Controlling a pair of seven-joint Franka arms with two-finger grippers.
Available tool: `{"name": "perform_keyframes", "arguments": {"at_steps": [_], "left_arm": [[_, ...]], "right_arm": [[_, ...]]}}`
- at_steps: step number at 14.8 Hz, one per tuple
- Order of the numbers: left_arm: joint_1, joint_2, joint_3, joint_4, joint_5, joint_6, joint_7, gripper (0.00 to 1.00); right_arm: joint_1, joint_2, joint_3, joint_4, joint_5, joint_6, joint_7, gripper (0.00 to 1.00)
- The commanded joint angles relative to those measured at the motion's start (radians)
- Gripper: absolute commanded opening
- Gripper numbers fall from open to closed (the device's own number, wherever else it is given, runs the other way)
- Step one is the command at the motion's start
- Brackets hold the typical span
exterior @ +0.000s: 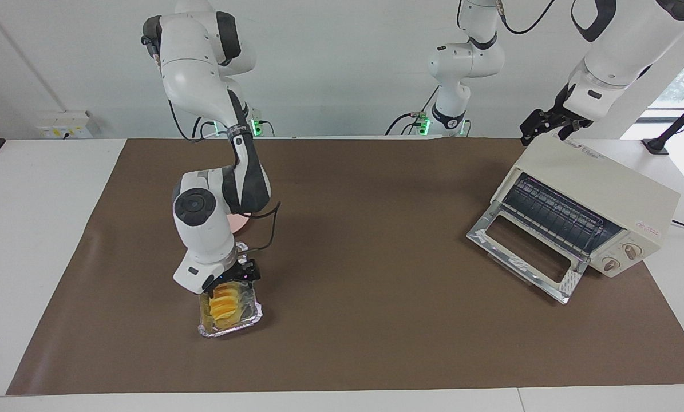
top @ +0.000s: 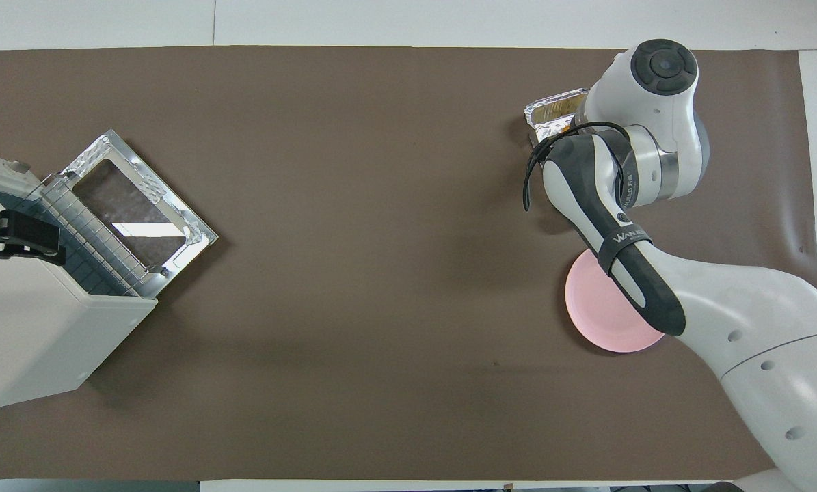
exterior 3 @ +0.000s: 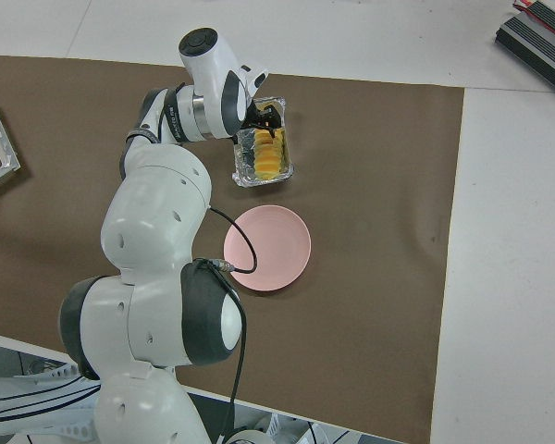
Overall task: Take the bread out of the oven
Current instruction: 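Carry the bread rolls with the right gripper over the pink plate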
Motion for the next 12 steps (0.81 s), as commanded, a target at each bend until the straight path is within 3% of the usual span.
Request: {"name": "perform_keyframes", "arguments": {"at_steps": [1, 3, 4, 5, 6, 7, 12], "left_arm": [[0.01, -0.028, -0.002, -0.029, -0.018, 0.011, 0.002, 1.0], [0.01, -0.028, -0.002, -0.03, -0.018, 0.011, 0.002, 1.0], [0.012, -0.028, -0.002, -0.029, -0.018, 0.011, 0.002, 1.0], [0.012, -0.028, -0.002, -0.029, -0.018, 0.011, 0.002, 1.0], [0.01, -0.028, -0.002, -0.029, -0.018, 0.011, 0.002, 1.0], [0.01, -0.028, -0.002, -0.029, -0.018, 0.011, 0.002, 1.0], [0.01, -0.028, -0.002, -0.029, -0.018, 0.011, 0.002, 1.0]], "right_arm": [[-0.009, -0.049, 0.006, -0.098, -0.024, 0.071, 0.0, 0.93], [-0.014, -0.049, 0.006, -0.104, -0.024, 0.085, -0.002, 0.82], [-0.015, -0.049, 0.006, -0.103, -0.024, 0.086, -0.003, 0.71], [-0.018, -0.049, 0.008, -0.104, -0.024, 0.088, -0.003, 0.43], [-0.02, -0.049, 0.008, -0.103, -0.022, 0.086, -0.003, 0.04], [-0.018, -0.049, 0.008, -0.103, -0.02, 0.085, 0.0, 0.0], [-0.024, -0.047, 0.008, -0.084, -0.02, 0.066, -0.003, 0.0]]}}
